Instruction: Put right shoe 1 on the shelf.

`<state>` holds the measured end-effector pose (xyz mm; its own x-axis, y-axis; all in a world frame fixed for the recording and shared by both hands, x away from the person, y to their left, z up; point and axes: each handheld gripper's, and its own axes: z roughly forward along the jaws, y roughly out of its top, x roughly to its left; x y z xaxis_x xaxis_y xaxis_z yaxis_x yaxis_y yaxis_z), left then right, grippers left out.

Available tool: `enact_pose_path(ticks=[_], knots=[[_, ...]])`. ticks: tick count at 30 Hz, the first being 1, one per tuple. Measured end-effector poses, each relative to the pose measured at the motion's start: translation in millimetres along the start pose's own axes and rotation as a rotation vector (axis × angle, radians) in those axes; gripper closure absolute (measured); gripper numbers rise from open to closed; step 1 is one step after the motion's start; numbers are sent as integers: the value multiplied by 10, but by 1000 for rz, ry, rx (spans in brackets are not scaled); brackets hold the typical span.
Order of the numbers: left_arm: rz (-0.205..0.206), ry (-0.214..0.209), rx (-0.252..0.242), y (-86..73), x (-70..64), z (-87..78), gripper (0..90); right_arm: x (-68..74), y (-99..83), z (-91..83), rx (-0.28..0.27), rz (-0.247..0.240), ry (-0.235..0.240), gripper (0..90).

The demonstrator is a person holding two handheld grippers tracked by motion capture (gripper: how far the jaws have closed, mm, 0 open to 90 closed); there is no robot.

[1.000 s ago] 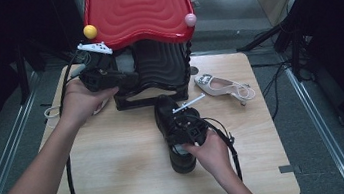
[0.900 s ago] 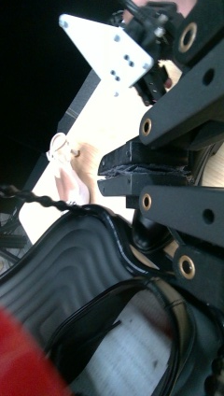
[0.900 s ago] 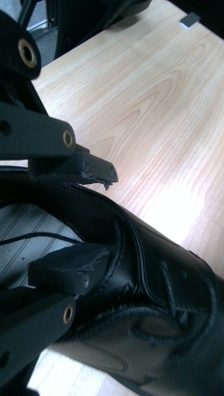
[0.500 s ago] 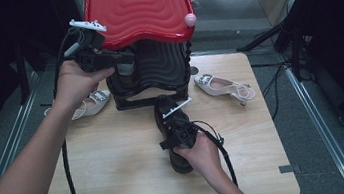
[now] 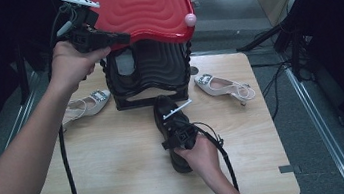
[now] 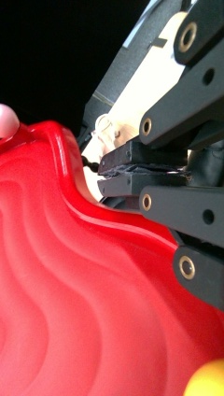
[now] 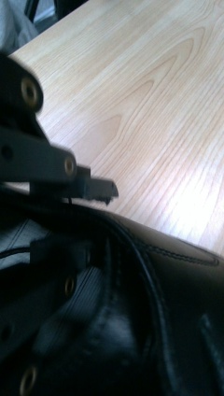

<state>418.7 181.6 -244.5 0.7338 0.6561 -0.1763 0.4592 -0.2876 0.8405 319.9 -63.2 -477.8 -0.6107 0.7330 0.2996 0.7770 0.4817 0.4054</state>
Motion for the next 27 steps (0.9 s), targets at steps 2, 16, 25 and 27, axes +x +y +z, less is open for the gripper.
enact_pose_path(ticks=[2, 16, 25, 27], knots=[[2, 9, 0, 37, 11, -2, 887, -43, -18, -59, -9, -2, -5, 832], [-9, 92, 17, 150, 101, 88, 891, -390, -115, -462, -90, 58, 93, 873], [-13, 110, 27, 142, 147, 119, 893, -441, -139, -659, -124, 79, 157, 868], [-15, 112, 26, 144, 146, 123, 893, -439, -151, -700, -123, 82, 165, 867]])
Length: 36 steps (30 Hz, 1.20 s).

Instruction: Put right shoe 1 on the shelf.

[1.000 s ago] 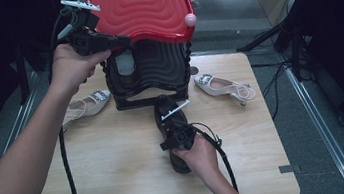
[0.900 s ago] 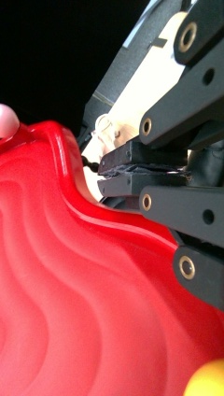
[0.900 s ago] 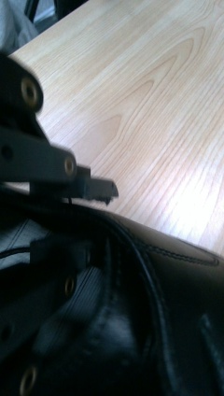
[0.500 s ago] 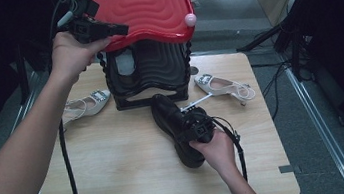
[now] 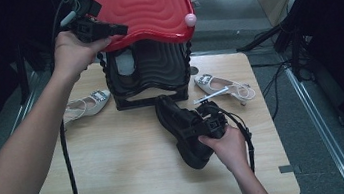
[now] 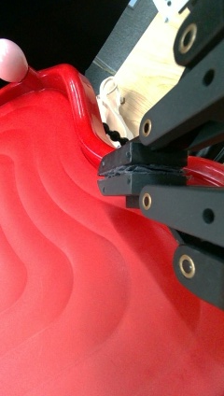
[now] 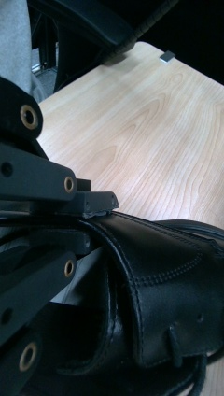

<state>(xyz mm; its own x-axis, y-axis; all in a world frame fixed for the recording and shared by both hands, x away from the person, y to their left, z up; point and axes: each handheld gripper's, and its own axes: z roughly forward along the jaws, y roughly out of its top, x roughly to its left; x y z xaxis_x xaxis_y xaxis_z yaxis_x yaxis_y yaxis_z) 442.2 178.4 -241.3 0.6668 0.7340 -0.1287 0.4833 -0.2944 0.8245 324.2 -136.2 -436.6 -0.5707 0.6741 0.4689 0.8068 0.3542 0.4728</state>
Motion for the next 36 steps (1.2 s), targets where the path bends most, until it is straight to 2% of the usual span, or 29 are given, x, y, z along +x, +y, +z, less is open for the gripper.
enact_pose_path(ticks=[4, 10, 17, 22, 25, 28, 31, 36], knots=[[-3, 3, 2, 2, -4, 8, 893, 47, -10, -97, -3, -12, 2, 866], [5, 0, 1, 6, -14, 8, 897, 105, -2, -283, -47, -28, 28, 864], [-4, 19, 25, -2, 30, 41, 897, 239, 100, -526, -88, -66, 38, 860], [-5, 15, 16, -16, 32, 38, 900, 292, 227, -641, -124, -94, 23, 860], [-8, 15, 16, -16, 28, 41, 900, 321, 336, -701, -145, -98, 5, 858], [0, 18, 15, -19, 27, 46, 900, 347, 477, -727, -170, -119, -39, 857], [8, 15, 16, -24, 31, 41, 900, 361, 637, -701, -209, -150, -69, 857], [16, 15, 9, -30, 31, 42, 900, 350, 850, -584, -266, -170, -118, 856]])
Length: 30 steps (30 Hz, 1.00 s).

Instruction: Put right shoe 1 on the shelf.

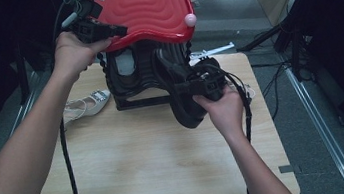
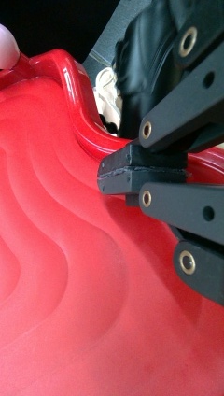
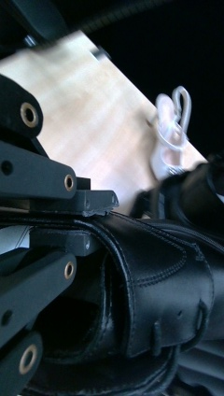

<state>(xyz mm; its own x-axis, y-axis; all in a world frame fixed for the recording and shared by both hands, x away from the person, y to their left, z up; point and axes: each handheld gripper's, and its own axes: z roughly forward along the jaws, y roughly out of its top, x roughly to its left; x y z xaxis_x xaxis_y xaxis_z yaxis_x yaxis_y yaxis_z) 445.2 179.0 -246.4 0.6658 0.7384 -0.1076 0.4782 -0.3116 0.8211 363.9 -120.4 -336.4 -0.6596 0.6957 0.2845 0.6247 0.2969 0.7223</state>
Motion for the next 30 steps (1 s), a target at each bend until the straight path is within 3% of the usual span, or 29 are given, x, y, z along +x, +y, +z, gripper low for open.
enact_pose_path(ticks=[8, 13, 22, 30], knots=[[16, 4, 5, -10, 4, -10, 900, 1, 91, 391, -37, -57, -153, 853], [21, 6, 2, -15, -2, -11, 900, 57, 86, 549, -89, -51, -169, 852], [26, 5, 2, -18, 2, -15, 900, 92, 118, 856, -111, -55, -187, 848], [28, 3, -2, -25, 8, -23, 900, 73, 163, 1051, -140, -67, -243, 841]])
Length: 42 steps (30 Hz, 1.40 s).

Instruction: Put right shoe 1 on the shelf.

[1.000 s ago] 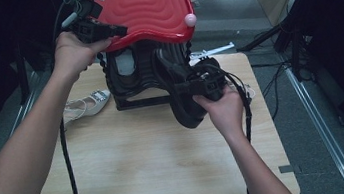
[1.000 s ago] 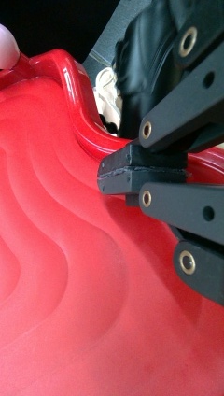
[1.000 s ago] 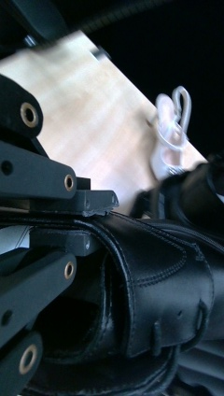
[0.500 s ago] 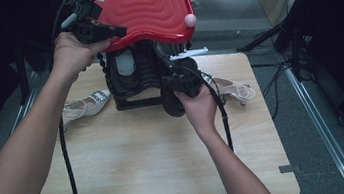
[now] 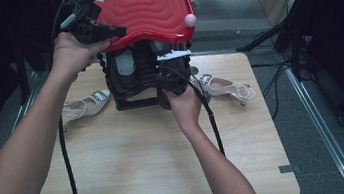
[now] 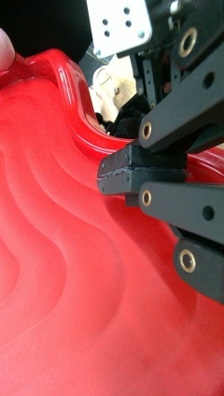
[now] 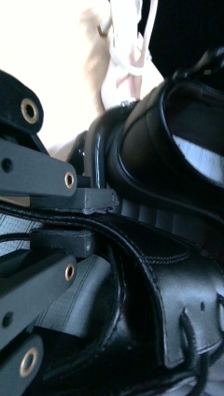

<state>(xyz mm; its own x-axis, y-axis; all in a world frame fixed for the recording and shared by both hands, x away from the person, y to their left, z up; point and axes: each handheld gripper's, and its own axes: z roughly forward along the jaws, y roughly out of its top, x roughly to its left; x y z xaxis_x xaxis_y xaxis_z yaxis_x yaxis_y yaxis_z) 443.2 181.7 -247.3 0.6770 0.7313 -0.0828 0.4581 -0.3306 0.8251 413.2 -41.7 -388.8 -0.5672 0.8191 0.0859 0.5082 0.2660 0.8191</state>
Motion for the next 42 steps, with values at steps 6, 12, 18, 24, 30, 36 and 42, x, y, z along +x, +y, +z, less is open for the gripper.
enact_pose_path(ticks=[6, 12, 18, 24, 30, 36, 42], knots=[[0, 0, -2, -1, -1, 1, 900, -9, 22, 61, 10, 12, 11, 784], [-5, 11, -12, -14, -6, 7, 900, -71, 32, 10, -4, 63, 109, 663], [-6, 16, -9, -13, -7, 11, 900, -17, 43, -123, -8, 33, 108, 691], [-16, 15, -10, -14, -14, 12, 900, -43, 0, -320, 9, 56, 158, 829], [-16, 15, -11, -13, -12, 14, 900, -20, -83, -535, 4, 50, 212, 897], [-9, 16, -12, -16, -9, 12, 900, 36, -186, -691, -6, 35, 254, 900], [-22, 14, -14, -15, -13, 17, 900, 56, -397, -674, 23, -41, 250, 900]])
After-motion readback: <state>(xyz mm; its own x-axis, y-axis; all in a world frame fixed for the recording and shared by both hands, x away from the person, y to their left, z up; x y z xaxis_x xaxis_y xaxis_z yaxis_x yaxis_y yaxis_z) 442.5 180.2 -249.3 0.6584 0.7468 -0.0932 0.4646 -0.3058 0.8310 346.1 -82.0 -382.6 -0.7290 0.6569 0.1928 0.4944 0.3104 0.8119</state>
